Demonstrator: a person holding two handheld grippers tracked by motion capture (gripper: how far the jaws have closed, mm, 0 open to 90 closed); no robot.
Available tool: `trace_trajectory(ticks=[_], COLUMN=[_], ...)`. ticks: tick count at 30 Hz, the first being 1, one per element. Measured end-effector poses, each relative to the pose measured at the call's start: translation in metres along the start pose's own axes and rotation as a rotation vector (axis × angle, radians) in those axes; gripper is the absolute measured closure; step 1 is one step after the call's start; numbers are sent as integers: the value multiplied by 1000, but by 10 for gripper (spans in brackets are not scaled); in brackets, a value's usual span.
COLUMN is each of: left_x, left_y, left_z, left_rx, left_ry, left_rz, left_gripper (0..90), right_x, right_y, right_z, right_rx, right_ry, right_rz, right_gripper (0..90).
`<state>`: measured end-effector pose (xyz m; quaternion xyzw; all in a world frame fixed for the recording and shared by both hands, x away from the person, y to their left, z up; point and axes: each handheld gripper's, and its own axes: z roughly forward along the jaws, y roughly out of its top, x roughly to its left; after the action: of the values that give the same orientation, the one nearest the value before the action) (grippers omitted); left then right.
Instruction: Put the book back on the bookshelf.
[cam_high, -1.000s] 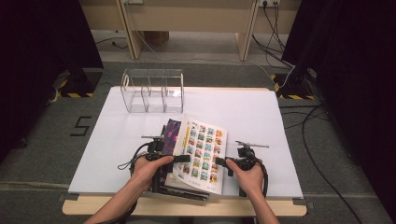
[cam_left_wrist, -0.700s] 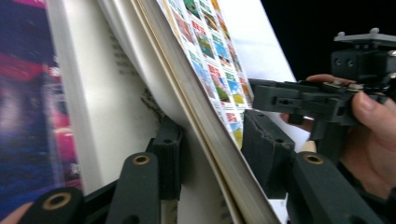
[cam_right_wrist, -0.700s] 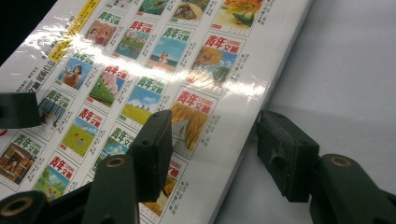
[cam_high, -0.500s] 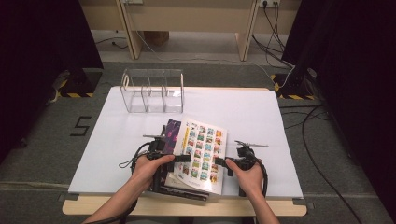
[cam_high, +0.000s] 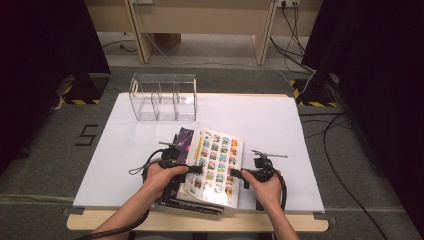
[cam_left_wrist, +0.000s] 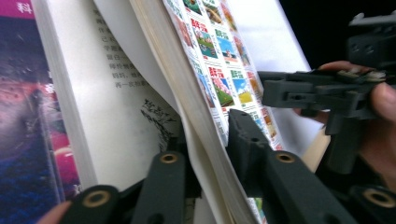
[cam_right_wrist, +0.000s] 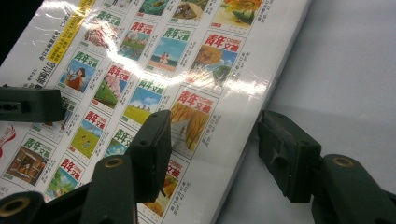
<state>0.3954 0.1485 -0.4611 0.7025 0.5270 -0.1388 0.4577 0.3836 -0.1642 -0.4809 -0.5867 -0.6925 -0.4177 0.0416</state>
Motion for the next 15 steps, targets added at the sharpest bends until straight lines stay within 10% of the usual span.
trace_trajectory(ticks=[15], left_x=[5], left_y=[-12], left_z=[-9], left_rx=[-114], left_ry=[-77], left_rz=[150], left_gripper=[848], right_x=[-14], right_y=[23], right_z=[11], right_rx=[16], right_ry=[73], right_rz=[63], right_gripper=[428])
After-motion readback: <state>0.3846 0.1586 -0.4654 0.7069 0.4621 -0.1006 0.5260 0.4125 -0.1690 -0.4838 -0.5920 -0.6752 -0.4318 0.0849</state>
